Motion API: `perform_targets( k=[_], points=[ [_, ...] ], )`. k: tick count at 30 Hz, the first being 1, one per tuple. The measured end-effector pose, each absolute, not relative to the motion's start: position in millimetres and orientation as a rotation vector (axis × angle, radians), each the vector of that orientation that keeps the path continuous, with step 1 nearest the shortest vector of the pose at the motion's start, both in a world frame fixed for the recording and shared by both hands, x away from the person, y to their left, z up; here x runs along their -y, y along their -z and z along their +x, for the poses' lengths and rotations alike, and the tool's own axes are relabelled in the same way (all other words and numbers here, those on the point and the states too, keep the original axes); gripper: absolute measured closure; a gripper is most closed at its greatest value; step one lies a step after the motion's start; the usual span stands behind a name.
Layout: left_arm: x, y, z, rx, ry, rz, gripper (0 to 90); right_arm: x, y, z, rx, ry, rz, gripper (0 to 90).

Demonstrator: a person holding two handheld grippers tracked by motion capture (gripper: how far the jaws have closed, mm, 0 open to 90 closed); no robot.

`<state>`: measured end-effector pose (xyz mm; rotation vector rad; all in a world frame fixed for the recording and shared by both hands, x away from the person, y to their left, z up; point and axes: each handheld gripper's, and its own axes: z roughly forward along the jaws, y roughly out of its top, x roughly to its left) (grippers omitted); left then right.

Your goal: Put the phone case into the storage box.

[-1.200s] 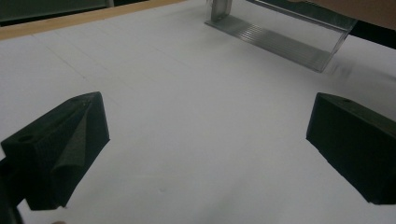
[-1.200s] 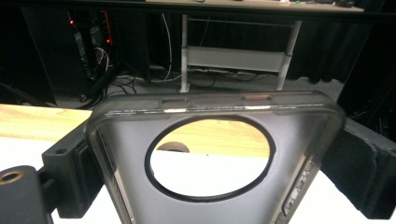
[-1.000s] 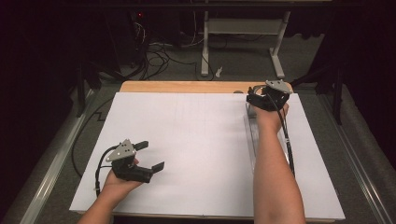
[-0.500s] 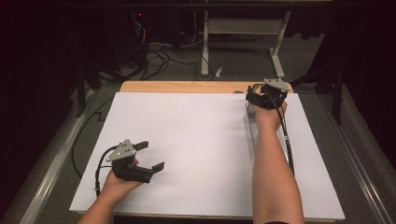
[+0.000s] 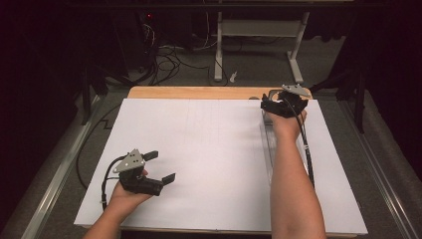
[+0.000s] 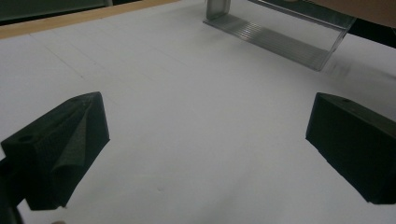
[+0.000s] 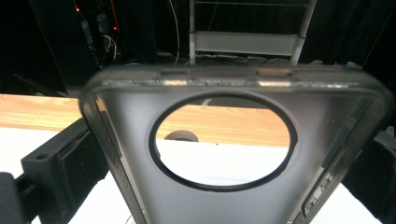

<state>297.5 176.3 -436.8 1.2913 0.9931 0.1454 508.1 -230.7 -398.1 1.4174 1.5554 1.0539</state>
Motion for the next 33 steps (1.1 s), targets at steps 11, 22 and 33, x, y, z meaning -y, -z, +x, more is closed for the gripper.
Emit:
perform_targets(
  k=[11, 22, 33],
  points=[
    [-175.8, 437.2, 297.6, -0.994, -0.148, 1.294, 0.6, 229.7, 394.5, 501.4, -1.54, -1.076, 1.411, 0.1],
    [-175.3, 437.4, 298.1, -0.997, -0.149, 1.296, 0.7, 233.2, 390.9, 493.8, -1.535, -1.108, 1.411, 0.1],
    [-176.3, 437.0, 299.7, -1.005, -0.15, 1.283, 0.2, 233.6, 389.1, 486.5, -1.543, -1.12, 1.397, 0.1]
  ],
)
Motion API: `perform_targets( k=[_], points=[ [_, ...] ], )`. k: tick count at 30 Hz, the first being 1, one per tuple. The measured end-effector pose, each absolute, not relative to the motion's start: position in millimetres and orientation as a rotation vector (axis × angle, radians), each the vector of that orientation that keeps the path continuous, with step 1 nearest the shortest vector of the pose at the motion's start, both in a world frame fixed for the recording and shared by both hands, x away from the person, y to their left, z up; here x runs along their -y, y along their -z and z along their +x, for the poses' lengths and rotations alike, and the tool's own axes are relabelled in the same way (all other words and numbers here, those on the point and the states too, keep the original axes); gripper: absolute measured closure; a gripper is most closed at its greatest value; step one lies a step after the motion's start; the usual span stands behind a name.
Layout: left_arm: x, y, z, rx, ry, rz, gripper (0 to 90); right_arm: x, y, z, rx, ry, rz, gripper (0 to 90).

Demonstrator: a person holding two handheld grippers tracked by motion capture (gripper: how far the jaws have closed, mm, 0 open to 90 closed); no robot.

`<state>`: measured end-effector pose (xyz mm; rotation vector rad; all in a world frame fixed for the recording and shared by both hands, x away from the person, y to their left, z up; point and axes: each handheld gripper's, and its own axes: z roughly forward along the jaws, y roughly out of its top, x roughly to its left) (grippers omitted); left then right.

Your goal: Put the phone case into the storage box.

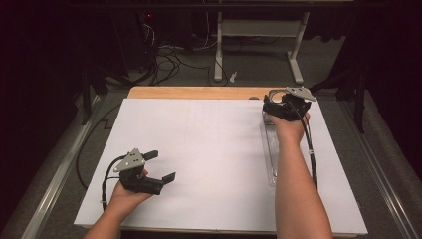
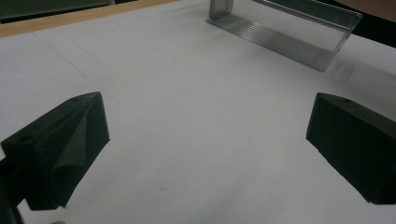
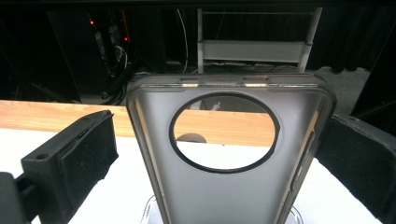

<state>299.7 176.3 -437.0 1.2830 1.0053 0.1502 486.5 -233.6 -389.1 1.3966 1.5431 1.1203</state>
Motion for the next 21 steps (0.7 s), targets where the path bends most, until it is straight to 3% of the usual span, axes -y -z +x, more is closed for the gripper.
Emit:
perform_targets(
  k=[21],
  points=[
    [-177.9, 436.7, 301.9, -1.018, -0.15, 1.271, 0.2, 238.9, 387.2, 469.5, -1.546, -1.151, 1.388, 0.1]
  ],
)
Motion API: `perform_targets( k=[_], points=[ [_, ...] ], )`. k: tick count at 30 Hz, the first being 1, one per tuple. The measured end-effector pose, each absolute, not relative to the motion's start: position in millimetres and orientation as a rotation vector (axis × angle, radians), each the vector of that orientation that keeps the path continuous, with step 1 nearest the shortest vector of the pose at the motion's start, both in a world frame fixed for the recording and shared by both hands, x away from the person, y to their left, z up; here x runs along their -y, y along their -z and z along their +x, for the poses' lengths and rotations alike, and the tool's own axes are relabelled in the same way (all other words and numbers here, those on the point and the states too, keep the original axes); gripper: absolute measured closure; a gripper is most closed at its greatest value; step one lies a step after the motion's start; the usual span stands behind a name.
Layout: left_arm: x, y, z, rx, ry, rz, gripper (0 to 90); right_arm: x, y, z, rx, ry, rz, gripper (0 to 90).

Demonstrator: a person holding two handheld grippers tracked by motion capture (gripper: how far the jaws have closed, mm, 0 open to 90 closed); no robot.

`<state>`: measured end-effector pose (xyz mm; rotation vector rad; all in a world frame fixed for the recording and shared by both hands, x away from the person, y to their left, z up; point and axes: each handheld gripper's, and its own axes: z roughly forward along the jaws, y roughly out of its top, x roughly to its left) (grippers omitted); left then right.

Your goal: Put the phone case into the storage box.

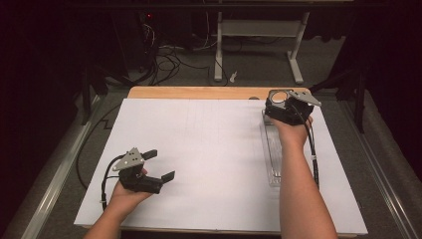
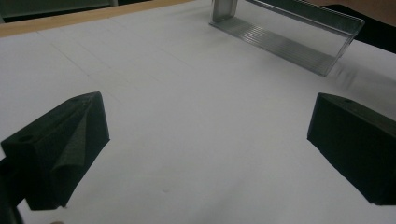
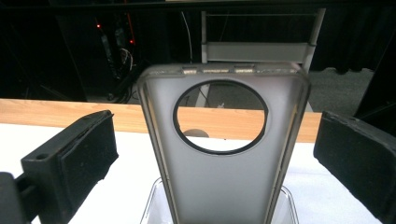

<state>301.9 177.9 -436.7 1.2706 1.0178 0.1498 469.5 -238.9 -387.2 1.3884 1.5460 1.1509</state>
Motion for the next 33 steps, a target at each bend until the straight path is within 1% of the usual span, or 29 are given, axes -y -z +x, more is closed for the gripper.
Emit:
perform_targets(
  k=[16, 27, 33],
  points=[
    [-181.0, 434.9, 303.7, -1.03, -0.149, 1.25, 0.2, 234.7, 371.8, 442.9, -1.588, -1.218, 1.328, 0.1],
    [-183.8, 433.6, 304.8, -1.041, -0.152, 1.236, 0.2, 228.1, 368.4, 422.7, -1.618, -1.274, 1.295, 0.2],
    [-184.5, 433.2, 304.9, -1.046, -0.148, 1.232, 0.2, 231.6, 364.4, 408.6, -1.635, -1.304, 1.277, 0.2]
  ],
)
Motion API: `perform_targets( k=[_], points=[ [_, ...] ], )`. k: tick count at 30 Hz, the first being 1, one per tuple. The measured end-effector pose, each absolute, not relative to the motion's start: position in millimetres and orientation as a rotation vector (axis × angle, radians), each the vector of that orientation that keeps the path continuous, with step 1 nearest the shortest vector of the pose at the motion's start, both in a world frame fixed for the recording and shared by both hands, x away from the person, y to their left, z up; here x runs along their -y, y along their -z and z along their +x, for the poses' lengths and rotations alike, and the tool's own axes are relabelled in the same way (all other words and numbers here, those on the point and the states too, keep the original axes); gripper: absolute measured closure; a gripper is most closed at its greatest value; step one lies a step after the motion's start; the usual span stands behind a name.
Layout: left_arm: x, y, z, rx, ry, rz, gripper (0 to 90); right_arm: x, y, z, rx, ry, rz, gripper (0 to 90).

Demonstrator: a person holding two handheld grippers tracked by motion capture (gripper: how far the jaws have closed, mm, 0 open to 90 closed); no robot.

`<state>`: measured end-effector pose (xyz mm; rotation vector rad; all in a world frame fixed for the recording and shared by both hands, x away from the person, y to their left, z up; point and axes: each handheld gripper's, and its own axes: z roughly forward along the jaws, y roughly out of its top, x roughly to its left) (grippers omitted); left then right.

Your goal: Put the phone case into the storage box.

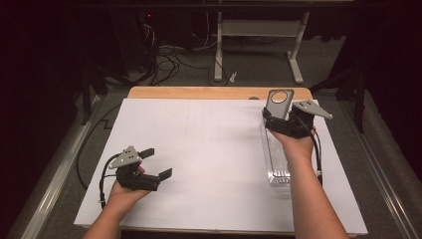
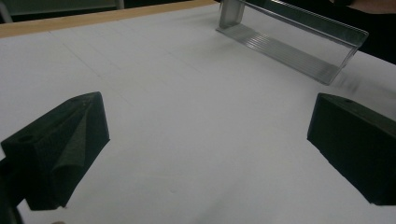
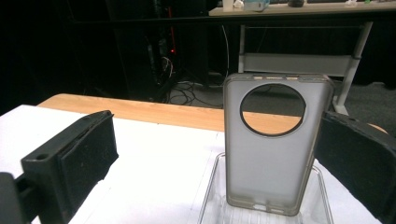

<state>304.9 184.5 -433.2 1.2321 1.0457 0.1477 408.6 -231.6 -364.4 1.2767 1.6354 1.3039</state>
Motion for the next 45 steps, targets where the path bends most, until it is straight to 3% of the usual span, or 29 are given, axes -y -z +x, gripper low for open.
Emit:
perform_targets(
  k=[17, 45],
  points=[
    [-183.6, 432.8, 304.4, -1.051, -0.152, 1.231, 0.2, 245.4, 366.0, 353.2, -1.7, -1.334, 1.198, 0.2],
    [-178.5, 431.1, 299.9, -1.044, -0.139, 1.247, 0.2, 293.4, 413.7, 261.1, -1.689, -1.392, 1.094, 0.2]
  ],
)
